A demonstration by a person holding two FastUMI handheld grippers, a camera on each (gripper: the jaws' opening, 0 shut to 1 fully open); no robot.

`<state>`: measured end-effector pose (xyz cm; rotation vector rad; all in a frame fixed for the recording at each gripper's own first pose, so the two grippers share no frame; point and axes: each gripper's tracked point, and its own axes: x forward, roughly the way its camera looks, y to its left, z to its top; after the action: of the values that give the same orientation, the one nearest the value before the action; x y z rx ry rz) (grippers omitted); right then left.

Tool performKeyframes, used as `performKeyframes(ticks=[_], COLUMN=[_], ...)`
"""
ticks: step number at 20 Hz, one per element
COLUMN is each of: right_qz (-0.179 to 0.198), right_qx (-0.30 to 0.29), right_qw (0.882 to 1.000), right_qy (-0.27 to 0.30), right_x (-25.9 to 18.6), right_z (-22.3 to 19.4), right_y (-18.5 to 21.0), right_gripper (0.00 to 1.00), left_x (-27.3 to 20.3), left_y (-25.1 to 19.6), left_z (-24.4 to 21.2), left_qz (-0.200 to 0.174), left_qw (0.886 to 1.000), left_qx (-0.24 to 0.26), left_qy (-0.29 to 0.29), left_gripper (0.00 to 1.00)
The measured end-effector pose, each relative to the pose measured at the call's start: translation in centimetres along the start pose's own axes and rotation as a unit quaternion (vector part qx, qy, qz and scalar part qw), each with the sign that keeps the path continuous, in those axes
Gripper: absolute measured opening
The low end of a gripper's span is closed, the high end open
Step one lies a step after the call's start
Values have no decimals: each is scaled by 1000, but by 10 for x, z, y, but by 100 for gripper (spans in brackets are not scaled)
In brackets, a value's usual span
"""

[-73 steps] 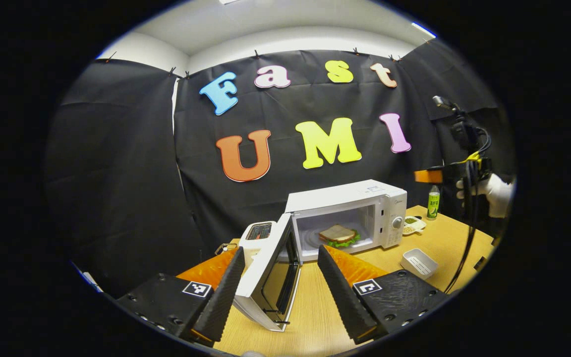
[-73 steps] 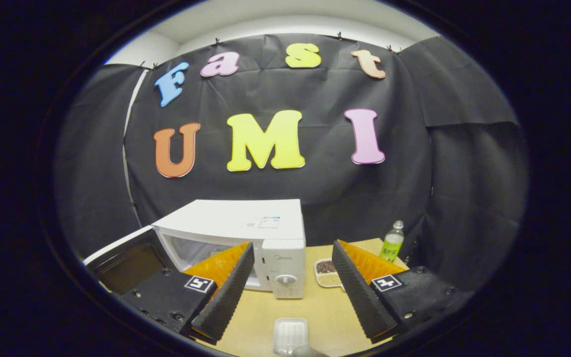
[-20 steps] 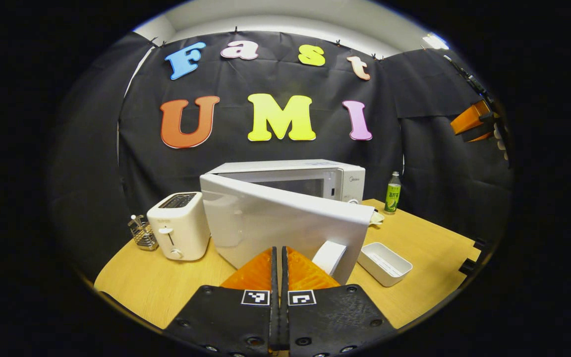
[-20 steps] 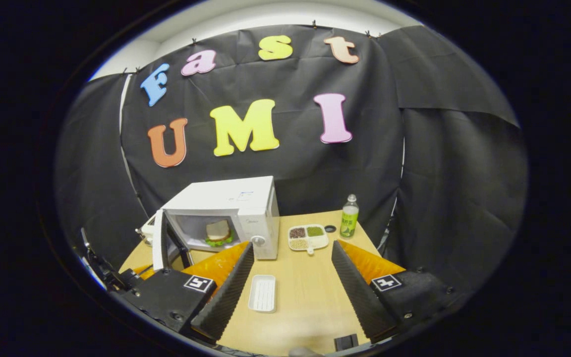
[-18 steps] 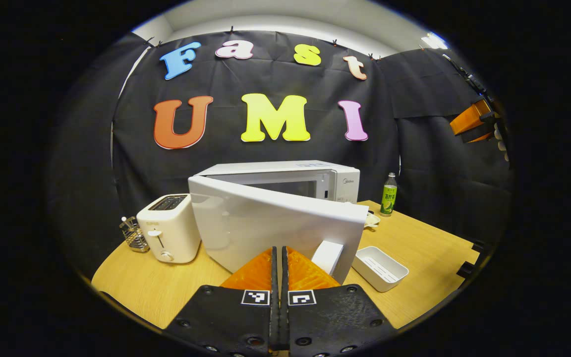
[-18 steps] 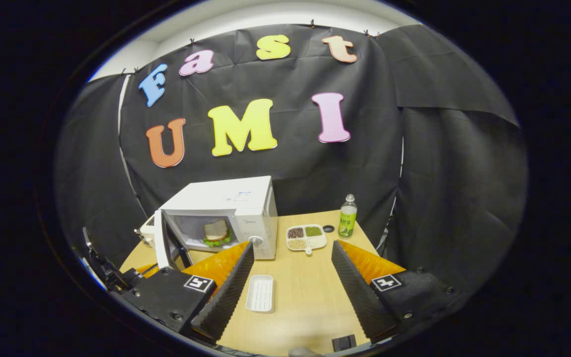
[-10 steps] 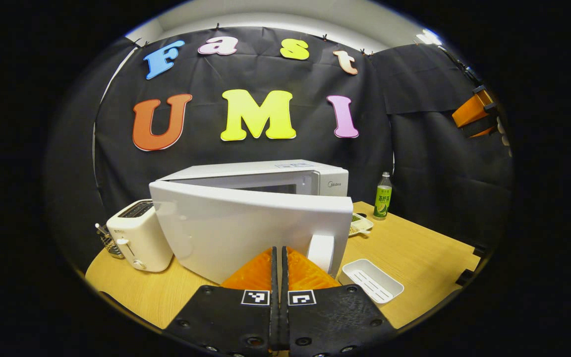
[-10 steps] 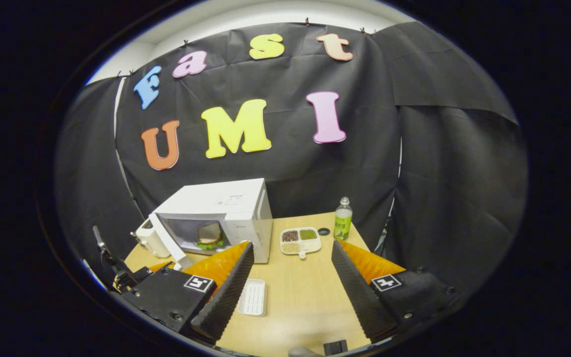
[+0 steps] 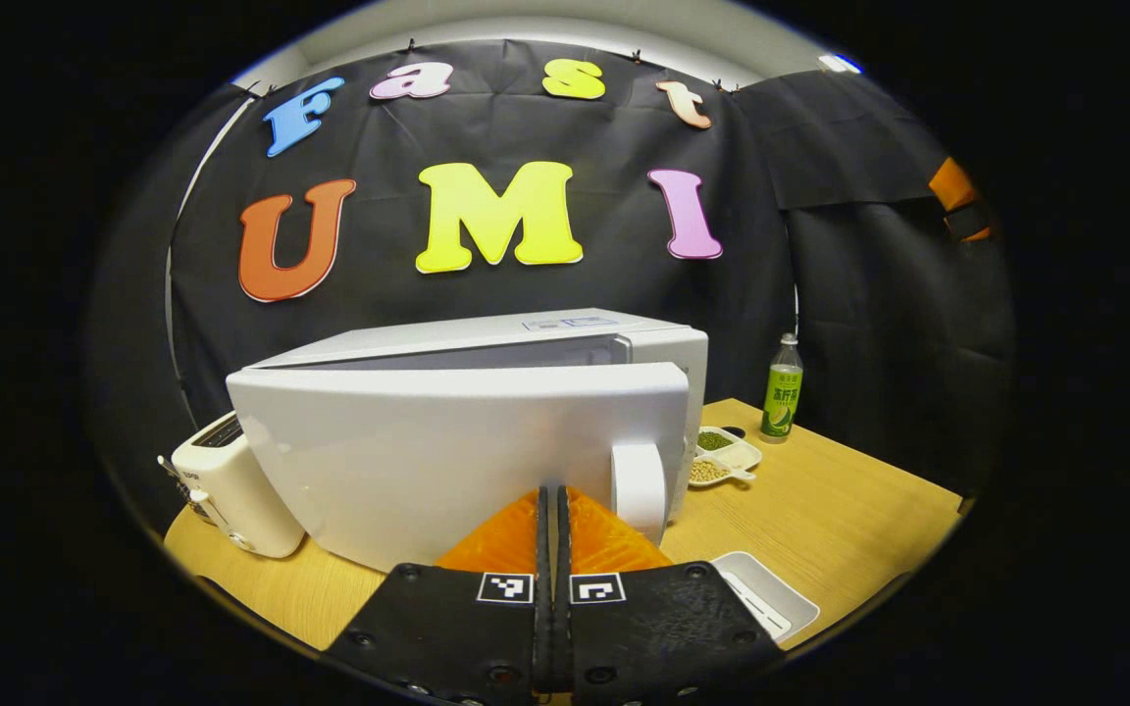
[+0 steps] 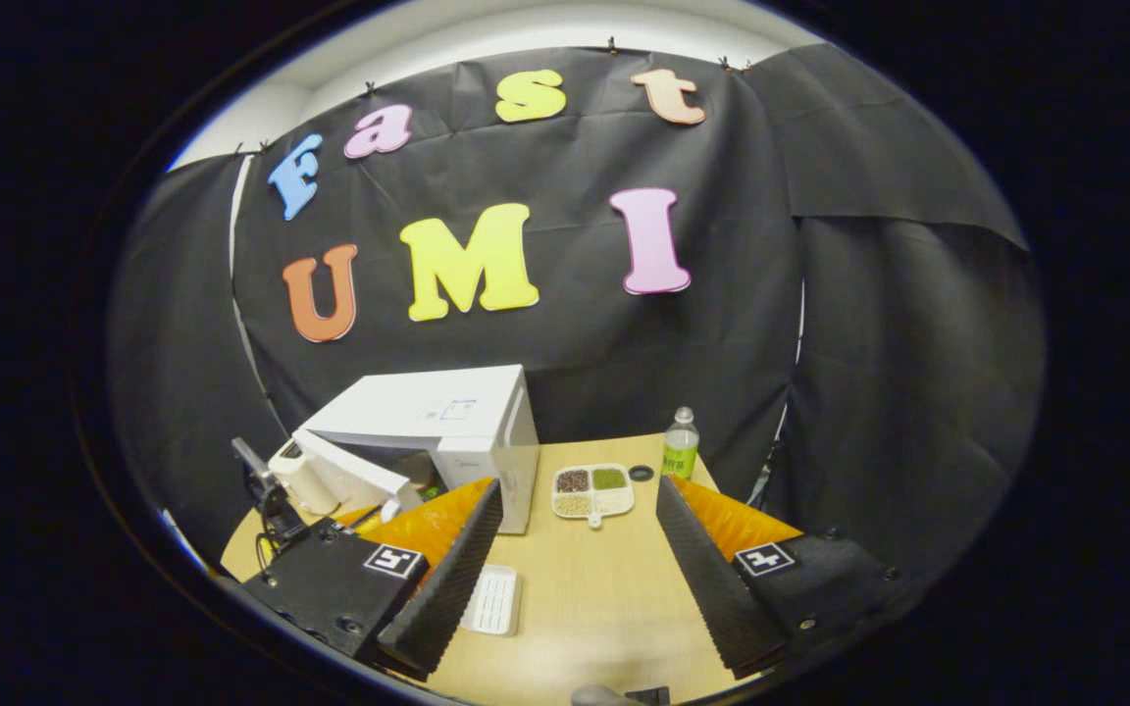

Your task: Open the microwave oven with the left hand, put the food in, and close the microwave oven.

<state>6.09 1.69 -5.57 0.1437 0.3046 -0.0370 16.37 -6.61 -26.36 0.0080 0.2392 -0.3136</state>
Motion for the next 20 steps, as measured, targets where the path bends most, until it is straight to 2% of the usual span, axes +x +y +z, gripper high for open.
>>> performKeyframes(ticks=[3,4,5,13,14,16,17,18,20], right_qz=[-2,-2,-5,-12,-10,-8,-7,-4,-5], right_qx=[1,1,1,6,4,-2,-4,-5,-11], right_qw=[1000,1000,1000,1000,1000,1000,1000,1000,1000], right_qy=[-1,-1,-2,-1,-3,-8,-10,-10,-21], right_x=[3,3,3,9,9,8,9,8,9], right_z=[2,4,4,6,8,12,12,12,16], right_y=[-5,-6,-9,-16,-14,-10,-9,-6,-3], right_gripper=[92,100,92,92,92,92,100,92,92], left_x=[26,34,42,69,73,68,60,52,29], left_y=[-3,-3,-4,0,1,-4,1,4,6], left_z=[3,4,6,11,6,10,13,16,30], left_qz=[2,3,5,21,28,22,35,39,38], left_qw=[1000,1000,1000,1000,999,1000,999,999,999], left_qx=[6,3,-1,1,-2,-5,1,-1,-17], left_qy=[0,-1,-2,-7,19,7,10,8,-5], left_gripper=[0,0,0,0,0,0,0,0,0])
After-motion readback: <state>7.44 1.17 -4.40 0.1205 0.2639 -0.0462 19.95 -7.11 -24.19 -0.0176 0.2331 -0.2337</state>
